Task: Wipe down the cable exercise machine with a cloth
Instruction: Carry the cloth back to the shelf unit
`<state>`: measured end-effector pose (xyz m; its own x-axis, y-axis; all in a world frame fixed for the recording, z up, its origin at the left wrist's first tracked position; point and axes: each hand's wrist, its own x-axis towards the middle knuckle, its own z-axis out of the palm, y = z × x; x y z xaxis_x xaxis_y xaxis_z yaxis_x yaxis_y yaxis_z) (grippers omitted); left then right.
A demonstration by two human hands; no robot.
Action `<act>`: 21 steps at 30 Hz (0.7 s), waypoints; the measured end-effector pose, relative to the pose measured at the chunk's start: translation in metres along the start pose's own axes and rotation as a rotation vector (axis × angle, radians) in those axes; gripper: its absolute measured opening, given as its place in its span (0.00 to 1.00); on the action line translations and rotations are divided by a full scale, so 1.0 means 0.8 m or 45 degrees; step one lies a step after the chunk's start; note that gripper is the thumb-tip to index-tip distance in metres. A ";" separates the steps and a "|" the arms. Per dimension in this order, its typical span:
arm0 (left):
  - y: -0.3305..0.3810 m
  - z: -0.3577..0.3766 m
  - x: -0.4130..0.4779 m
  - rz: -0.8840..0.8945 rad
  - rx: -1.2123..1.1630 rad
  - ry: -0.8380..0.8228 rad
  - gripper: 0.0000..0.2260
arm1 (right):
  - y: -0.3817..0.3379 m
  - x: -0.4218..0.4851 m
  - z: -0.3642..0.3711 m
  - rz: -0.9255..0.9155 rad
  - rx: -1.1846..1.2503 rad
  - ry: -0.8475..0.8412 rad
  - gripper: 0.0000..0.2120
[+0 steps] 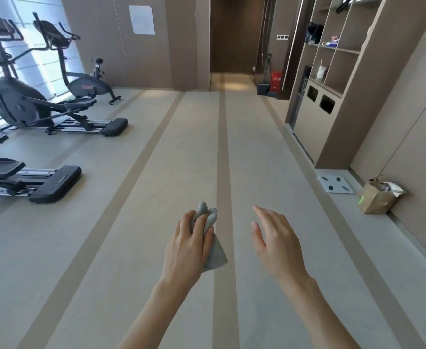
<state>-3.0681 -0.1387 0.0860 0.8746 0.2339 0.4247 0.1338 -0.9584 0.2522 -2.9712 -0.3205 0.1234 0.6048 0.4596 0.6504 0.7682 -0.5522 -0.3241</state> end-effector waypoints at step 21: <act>-0.181 0.226 0.613 -0.106 -0.173 0.315 0.22 | 0.323 0.512 0.352 -0.011 0.105 0.007 0.20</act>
<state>-2.5741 0.0852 0.1004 0.7208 0.3598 0.5925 0.1224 -0.9073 0.4022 -2.4655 -0.0788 0.1127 0.5968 0.4601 0.6574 0.7884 -0.4889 -0.3735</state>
